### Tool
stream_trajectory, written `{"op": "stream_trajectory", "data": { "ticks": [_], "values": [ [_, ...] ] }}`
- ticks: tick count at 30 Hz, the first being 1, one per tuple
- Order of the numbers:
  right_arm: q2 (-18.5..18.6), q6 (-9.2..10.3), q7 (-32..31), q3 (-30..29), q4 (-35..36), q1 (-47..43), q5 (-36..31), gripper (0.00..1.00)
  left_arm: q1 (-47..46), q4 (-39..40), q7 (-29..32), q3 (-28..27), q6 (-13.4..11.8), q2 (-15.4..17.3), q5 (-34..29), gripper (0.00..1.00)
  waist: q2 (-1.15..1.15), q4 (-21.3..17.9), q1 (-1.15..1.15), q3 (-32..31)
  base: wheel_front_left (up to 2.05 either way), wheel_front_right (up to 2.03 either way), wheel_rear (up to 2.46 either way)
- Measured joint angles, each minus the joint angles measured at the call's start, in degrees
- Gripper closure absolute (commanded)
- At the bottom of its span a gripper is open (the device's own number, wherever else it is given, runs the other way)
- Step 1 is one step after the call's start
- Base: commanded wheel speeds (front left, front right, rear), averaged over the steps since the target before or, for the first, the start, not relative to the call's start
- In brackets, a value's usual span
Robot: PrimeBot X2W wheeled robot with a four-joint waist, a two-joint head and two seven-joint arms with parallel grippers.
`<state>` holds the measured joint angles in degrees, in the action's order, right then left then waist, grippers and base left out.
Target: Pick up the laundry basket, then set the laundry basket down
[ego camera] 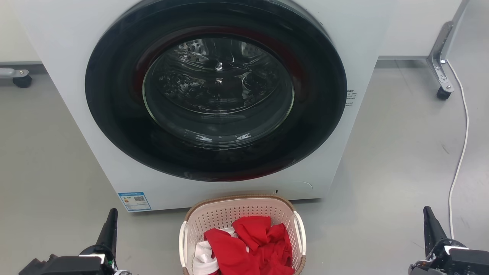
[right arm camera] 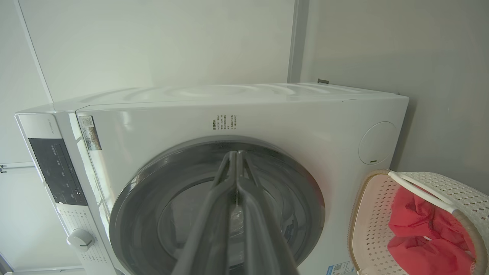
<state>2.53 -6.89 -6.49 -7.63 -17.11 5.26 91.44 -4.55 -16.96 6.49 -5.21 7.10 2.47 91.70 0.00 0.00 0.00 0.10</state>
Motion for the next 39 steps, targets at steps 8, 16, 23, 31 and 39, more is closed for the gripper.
{"op": "stream_trajectory", "data": {
  "ticks": [8, 16, 23, 31, 39],
  "values": [
    [0.0, 0.0, 0.0, 0.0, 0.0, 0.0, 0.1, 1.0, 0.0, 0.0, 0.0, 0.0, 0.0, 0.0, 0.0, 1.0, 0.0, 0.0, 0.0, 0.0, 0.0, 0.0, 0.0],
    [0.0, 0.0, 0.0, 0.0, 0.0, 0.0, 0.1, 1.0, 0.0, 0.0, 0.0, 0.0, 0.0, 0.0, 0.0, 1.0, 0.0, 0.0, 0.0, 0.0, 0.0, 0.0, 0.0],
    [0.0, 0.0, 0.0, 0.0, 0.0, 0.0, 0.1, 1.0, 0.0, 0.0, 0.0, 0.0, 0.0, 0.0, 0.0, 1.0, 0.0, 0.0, 0.0, 0.0, 0.0, 0.0, 0.0],
    [0.0, 0.0, 0.0, 0.0, 0.0, 0.0, 0.1, 1.0, 0.0, 0.0, 0.0, 0.0, 0.0, 0.0, 0.0, 1.0, 0.0, 0.0, 0.0, 0.0, 0.0, 0.0, 0.0],
    [0.0, 0.0, 0.0, 0.0, 0.0, 0.0, 0.1, 1.0, 0.0, 0.0, 0.0, 0.0, 0.0, 0.0, 0.0, 1.0, 0.0, 0.0, 0.0, 0.0, 0.0, 0.0, 0.0]
  ]
}}
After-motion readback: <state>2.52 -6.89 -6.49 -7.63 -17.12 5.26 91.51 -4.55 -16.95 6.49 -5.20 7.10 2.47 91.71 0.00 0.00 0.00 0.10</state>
